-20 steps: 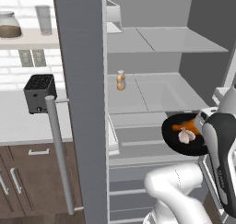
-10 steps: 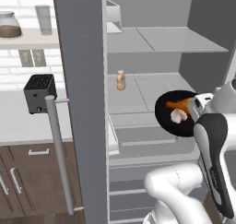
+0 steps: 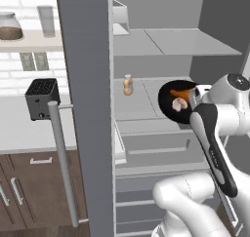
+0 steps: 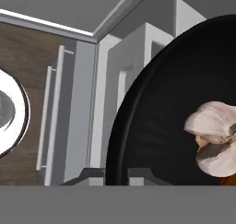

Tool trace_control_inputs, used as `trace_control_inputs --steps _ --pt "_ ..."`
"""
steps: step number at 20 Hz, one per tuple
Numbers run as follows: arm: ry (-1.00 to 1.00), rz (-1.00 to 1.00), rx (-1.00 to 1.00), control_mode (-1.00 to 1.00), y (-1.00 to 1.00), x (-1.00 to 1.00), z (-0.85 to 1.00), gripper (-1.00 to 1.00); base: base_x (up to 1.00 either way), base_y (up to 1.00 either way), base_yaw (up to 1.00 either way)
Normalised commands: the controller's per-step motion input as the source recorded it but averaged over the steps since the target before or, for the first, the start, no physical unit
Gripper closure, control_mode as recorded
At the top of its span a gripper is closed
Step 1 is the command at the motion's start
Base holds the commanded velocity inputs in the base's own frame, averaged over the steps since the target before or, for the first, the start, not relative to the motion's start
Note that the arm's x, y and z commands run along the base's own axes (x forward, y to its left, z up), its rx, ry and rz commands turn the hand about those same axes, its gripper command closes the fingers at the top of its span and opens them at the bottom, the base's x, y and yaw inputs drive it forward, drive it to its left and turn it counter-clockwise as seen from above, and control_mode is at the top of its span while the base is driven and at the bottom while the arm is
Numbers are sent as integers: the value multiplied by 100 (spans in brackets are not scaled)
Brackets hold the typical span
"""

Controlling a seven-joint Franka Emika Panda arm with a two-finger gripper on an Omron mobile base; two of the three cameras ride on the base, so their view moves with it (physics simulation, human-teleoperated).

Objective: Pick the chicken drumstick and garlic from their plates and place them in the bowl. Then put the bowl in the fridge.

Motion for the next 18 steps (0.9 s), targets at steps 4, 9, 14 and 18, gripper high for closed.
trace_control_inputs --steps 4,9,14,18 --pt "0 0 3 -100 1 100 -17 100 0 0 0" --pt "0 -3 0 -100 23 100 -28 100 0 0 0" --pt "3 -3 0 -100 0 85 -39 100 0 0 0" --pt "1 -2 0 -100 -6 18 -39 100 0 0 0"
